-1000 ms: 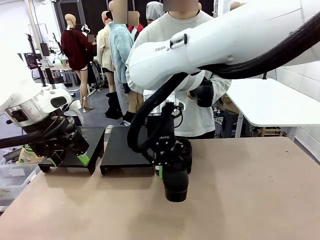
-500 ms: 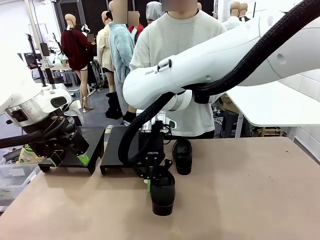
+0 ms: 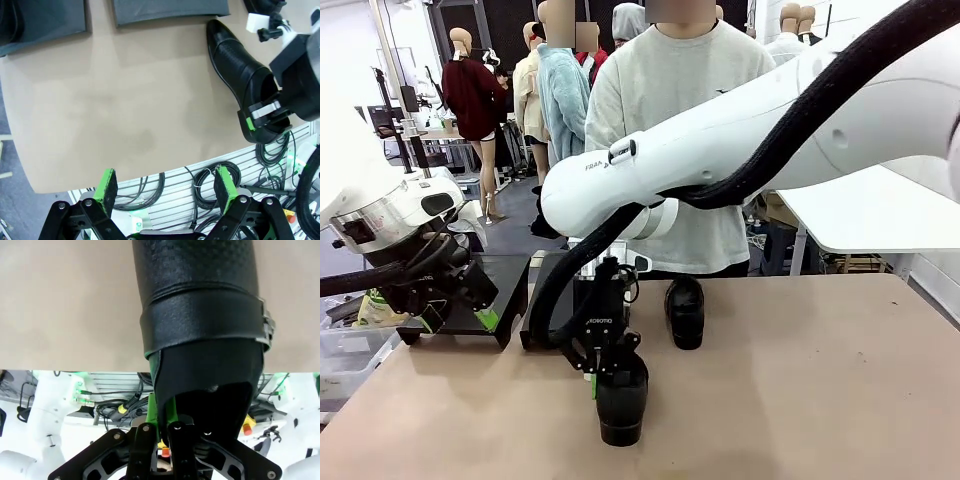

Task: Organize the shoes by placing them on the stand.
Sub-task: Pick up one Shoe and place it in the middle of the table, then place the Shoe from the middle of the table onto the Shoes Stand.

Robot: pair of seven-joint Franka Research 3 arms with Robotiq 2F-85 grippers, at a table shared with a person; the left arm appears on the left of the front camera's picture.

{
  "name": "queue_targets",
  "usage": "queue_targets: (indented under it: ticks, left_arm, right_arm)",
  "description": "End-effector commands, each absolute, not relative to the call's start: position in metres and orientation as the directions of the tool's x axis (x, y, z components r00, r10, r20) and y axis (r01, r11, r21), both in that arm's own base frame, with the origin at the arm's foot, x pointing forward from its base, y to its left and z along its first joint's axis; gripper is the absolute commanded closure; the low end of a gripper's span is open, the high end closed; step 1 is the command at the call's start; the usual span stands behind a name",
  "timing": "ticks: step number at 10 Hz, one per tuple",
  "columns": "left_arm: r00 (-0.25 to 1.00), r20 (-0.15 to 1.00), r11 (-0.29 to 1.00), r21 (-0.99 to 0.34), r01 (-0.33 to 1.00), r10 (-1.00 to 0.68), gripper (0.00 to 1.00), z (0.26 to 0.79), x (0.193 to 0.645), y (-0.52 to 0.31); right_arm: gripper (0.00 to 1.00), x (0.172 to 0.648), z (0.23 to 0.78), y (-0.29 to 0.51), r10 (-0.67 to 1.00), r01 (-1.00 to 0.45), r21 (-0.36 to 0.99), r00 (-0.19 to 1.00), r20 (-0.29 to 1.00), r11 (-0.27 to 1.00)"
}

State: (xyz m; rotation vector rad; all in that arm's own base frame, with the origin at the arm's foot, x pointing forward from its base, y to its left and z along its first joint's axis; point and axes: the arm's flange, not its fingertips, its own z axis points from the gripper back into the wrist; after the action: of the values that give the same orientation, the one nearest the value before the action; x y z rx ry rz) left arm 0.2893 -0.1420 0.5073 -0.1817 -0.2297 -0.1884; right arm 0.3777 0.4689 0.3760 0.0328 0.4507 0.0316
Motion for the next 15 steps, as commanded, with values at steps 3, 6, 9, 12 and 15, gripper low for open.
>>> queue_targets:
  ticks: [3,6,9,12,15]
  left_arm:
    - [0.954,0.240,0.966,-0.143,0.217,-0.179,0.00,0.508,0.290,-0.138]
    - [0.954,0.240,0.966,-0.143,0.217,-0.179,0.00,0.508,0.290,-0.138]
    - [0.954,0.240,0.966,-0.143,0.217,-0.179,0.00,0.508,0.290,-0.138]
    - [0.954,0.240,0.966,-0.143,0.217,-0.179,0.00,0.508,0.290,-0.138]
    - [0.954,0.240,0.966,-0.143,0.217,-0.179,0.00,0.508,0.290,-0.138]
  right_arm:
    - [0.25,0.387,0.369,0.472,0.044,-0.035,0.029,0.882,-0.470,0.999]
    - [0.00,0.385,0.378,0.463,0.050,-0.035,0.042,0.892,-0.450,0.998]
    - [0.00,0.381,0.390,0.453,0.040,-0.022,0.047,0.904,-0.426,0.999]
    - [0.00,0.388,0.396,0.461,0.034,-0.017,0.044,0.908,-0.418,0.999]
    - [0.00,0.388,0.396,0.461,0.034,-0.017,0.044,0.908,-0.418,0.999]
